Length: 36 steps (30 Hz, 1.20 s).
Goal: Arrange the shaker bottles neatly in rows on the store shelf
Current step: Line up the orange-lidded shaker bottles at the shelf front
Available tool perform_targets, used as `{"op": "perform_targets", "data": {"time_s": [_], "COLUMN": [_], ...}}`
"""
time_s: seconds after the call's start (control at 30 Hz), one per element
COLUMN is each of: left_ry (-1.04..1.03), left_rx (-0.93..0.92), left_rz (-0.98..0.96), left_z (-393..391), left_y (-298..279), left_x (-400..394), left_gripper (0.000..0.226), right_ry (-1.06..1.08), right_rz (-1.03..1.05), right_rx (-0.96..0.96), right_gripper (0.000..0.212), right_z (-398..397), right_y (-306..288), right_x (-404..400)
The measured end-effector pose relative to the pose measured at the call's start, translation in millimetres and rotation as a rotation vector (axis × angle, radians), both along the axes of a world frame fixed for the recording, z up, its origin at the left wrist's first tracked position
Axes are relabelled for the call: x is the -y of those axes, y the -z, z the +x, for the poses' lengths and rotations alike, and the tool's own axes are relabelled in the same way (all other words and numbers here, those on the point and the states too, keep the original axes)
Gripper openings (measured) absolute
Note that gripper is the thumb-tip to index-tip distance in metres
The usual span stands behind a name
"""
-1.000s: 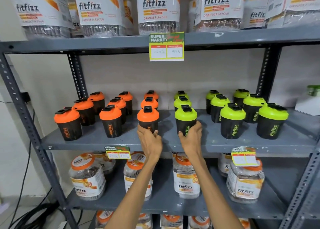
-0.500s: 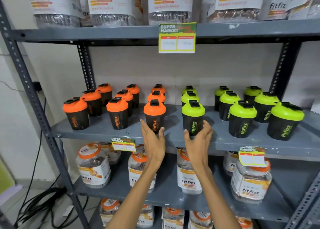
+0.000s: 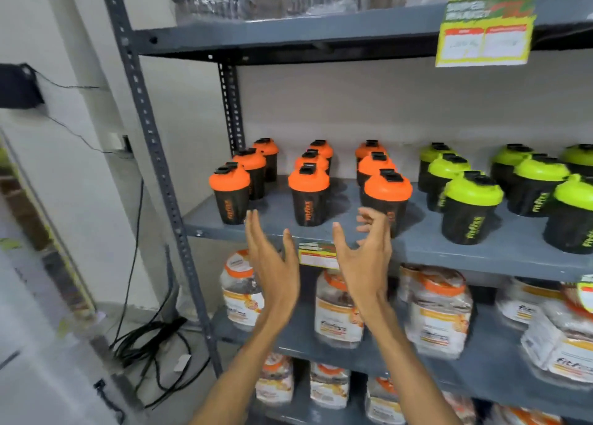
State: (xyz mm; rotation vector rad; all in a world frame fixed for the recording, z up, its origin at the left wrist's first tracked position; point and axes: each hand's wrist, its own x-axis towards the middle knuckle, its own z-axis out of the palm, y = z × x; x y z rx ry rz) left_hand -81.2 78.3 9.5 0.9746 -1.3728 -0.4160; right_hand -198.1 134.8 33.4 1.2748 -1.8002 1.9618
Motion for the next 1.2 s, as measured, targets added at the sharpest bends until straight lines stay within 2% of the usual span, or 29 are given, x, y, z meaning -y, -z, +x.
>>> {"op": "perform_targets", "data": {"time_s": [0.07, 0.2, 0.3, 0.37, 0.47, 0.67, 1.2], "left_ry": [-0.048, -0.059, -0.008, 0.043, 0.119, 0.145, 0.109], "left_rx": [0.018, 0.028, 0.107, 0.136, 0.093, 0.057, 0.059], "left_rz": [0.014, 0.167, 0.244, 0.291, 0.307, 0.278, 0.281], "left_z": [26, 69, 83, 85, 82, 82, 85], "left_y": [-5, -15, -22, -24, -21, -18, -15], "left_x": [30, 90, 120, 132, 145, 155, 157], "left_gripper": [0.072, 0.085, 0.103, 0.108, 0.099, 0.082, 0.078], "right_ry": [0.003, 0.069, 0.094, 0.093, 0.079, 0.107, 0.091], "right_rz": [0.114, 0.35, 0.387, 0.398, 0.44, 0.517, 0.523], "right_rx": [0.008, 0.075, 0.171, 0.239, 0.271, 0.208, 0.149], "right_gripper": [0.061, 0.097, 0.108, 0.111, 0.108, 0.079, 0.071], "right_z": [23, 50, 56, 54, 53, 60, 75], "right_y": [-2, -10, -21, -25, -29, -36, -28], "right_x": [31, 85, 109, 117, 119, 117, 110]}}
